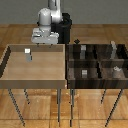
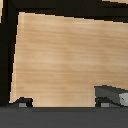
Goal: Place the milk carton into the appropriate compartment.
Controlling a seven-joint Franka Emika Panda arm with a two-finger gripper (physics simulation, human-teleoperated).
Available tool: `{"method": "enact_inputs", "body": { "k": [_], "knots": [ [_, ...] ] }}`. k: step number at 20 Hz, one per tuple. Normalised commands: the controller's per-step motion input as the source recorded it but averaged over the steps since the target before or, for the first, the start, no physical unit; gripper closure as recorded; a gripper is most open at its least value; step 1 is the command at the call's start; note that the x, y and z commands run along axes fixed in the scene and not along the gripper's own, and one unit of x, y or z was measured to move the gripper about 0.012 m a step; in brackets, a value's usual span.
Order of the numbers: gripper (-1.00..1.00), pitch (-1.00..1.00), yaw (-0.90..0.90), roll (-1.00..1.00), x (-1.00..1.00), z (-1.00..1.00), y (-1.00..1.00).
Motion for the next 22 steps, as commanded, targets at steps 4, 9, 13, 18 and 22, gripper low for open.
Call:
{"method": "enact_inputs", "body": {
  "k": [4,9,13,18,22],
  "knots": [
    [-1.00,0.00,0.00,-0.92,0.00,0.00,0.00],
    [-1.00,0.00,0.00,-0.94,0.00,0.00,0.00],
    [-1.00,0.00,0.00,-0.94,0.00,0.00,0.00],
    [-1.00,0.00,0.00,-0.47,0.00,0.00,0.00],
    [-1.00,0.00,0.00,0.00,0.00,0.00,0.00]
  ]
}}
